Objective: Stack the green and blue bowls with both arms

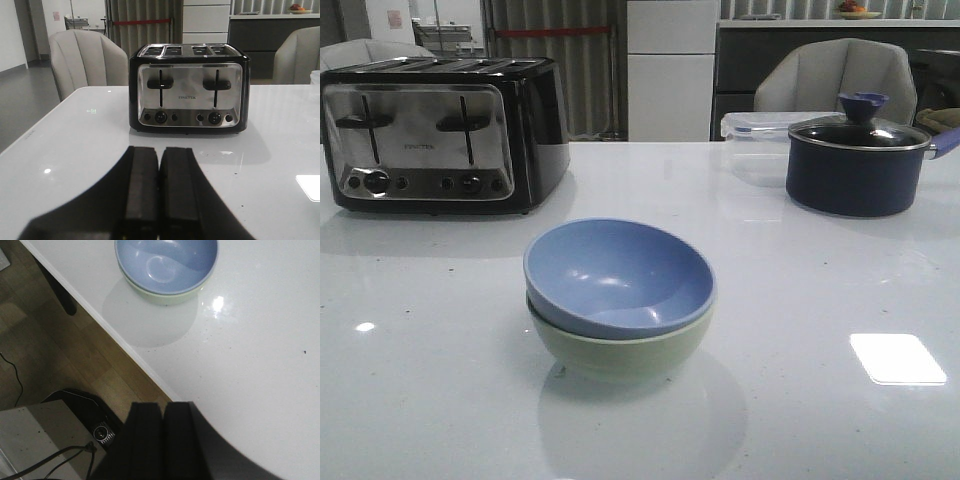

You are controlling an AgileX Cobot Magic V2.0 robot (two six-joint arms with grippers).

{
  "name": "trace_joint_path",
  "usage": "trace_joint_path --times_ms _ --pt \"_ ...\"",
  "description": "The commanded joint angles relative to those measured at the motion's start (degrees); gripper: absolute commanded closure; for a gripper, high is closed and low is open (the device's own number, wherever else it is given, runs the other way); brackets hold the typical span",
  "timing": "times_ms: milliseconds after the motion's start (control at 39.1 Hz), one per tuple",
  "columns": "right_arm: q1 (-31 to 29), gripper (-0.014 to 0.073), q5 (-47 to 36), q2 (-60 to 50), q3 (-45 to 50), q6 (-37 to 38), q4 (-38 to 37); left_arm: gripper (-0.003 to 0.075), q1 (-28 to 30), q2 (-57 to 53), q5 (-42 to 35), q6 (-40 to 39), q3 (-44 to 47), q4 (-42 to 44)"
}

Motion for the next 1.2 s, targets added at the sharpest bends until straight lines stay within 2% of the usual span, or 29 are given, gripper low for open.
trace_joint_path --times_ms 0,358,1177 --pt "-0.16 0.0589 -2.82 -0.28 -1.50 -0.32 0.43 0.0622 0.11 -1.04 -5.63 -0.73 0.34 0.09" --pt "-0.16 0.0589 -2.82 -0.28 -1.50 -0.32 0.43 0.0622 0.11 -1.04 -9.54 -0.73 0.34 0.09" --pt "-0.16 0.0589 -2.82 -0.28 -1.50 -0.32 0.43 0.0622 -2.83 -0.93 -9.54 -0.73 0.34 0.09"
